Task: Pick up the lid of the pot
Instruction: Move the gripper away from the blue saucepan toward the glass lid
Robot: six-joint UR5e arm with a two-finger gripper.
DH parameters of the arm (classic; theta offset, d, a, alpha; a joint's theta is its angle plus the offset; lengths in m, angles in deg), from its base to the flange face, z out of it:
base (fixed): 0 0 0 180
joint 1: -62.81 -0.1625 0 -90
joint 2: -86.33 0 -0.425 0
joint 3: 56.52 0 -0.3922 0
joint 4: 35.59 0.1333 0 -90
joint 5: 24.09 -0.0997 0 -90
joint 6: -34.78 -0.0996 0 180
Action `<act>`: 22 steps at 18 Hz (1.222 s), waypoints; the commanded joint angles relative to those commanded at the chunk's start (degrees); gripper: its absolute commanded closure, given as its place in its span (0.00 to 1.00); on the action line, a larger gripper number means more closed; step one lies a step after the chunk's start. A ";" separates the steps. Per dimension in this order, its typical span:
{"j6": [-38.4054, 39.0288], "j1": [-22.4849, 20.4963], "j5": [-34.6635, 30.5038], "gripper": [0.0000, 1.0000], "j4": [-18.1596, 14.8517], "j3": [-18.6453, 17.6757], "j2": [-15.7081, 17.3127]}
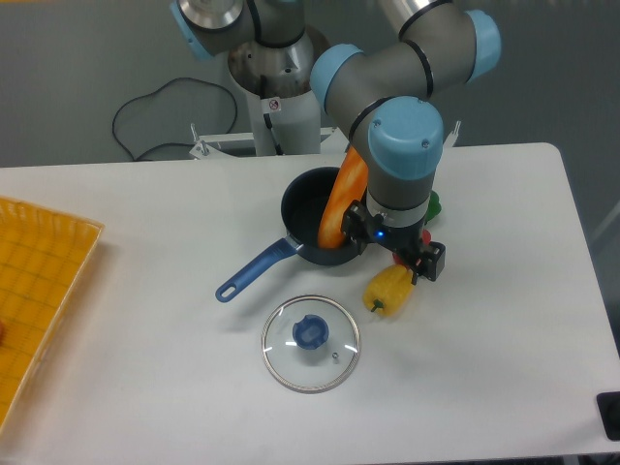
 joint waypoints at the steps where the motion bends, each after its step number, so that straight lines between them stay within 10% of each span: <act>1: 0.00 0.00 0.00 0.00 -0.09 0.00 0.00; 22: 11.92 0.44 3.25 0.00 8.25 -7.56 2.38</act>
